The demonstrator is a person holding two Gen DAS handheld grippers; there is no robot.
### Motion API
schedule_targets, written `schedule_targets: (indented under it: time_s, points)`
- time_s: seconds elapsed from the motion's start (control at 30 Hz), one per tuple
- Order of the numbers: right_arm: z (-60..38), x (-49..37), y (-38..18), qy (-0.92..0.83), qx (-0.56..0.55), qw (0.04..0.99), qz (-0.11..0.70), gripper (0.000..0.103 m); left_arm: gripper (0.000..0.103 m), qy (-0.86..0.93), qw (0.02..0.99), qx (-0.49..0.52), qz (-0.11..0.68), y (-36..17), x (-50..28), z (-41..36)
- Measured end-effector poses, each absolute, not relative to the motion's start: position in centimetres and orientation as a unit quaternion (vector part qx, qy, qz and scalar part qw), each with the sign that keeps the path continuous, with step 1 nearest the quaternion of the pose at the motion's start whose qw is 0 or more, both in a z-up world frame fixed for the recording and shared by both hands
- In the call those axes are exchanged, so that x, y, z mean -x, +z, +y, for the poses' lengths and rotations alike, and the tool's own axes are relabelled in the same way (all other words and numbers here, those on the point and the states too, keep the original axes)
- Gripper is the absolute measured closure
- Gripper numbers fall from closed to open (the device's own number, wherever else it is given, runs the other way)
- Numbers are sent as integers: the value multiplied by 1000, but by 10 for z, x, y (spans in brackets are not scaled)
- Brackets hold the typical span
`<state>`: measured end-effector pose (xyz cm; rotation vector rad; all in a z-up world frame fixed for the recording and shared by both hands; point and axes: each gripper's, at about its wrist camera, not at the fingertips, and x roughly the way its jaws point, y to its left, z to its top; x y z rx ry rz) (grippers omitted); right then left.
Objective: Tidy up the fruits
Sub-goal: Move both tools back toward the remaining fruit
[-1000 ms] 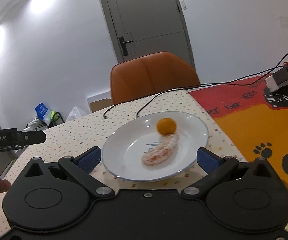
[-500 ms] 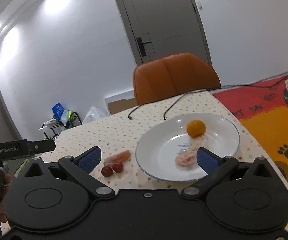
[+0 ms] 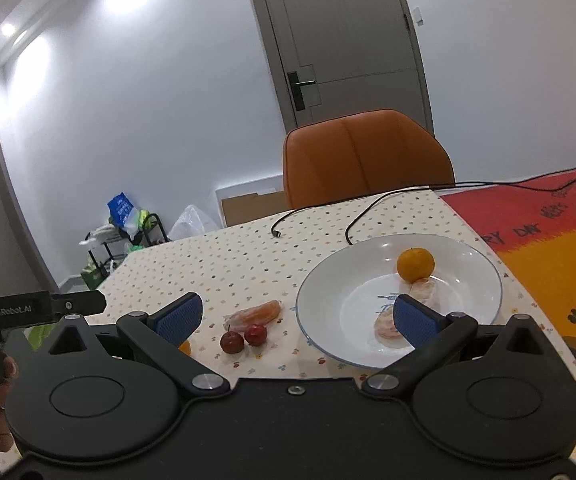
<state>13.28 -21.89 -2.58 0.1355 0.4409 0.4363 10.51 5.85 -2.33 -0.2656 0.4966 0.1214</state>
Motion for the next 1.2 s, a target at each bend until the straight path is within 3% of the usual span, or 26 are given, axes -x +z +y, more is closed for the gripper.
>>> schedule_targets:
  time_s: [0.3, 0.4, 0.6, 0.77, 1.03, 1.2]
  points:
    - [-208, -132, -30, 216, -59, 949, 221, 1, 13, 62, 954, 143, 256, -36, -103, 69]
    - [-205, -134, -34, 220, -56, 947, 228, 3, 20, 63, 951, 147, 263, -40, -104, 71]
    - [-198, -137, -40, 245, -51, 938, 238, 20, 30, 68, 945, 151, 283, -55, -112, 71]
    - [-190, -141, -49, 267, -44, 929, 253, 36, 46, 70, 938, 151, 303, -68, -121, 71]
    - [-170, -149, -60, 285, -32, 917, 277, 51, 57, 53, 933, 159, 319, -83, -130, 70]
    - [-159, -153, -66, 286, -25, 914, 287, 52, 62, 47, 928, 174, 325, -92, -137, 75]
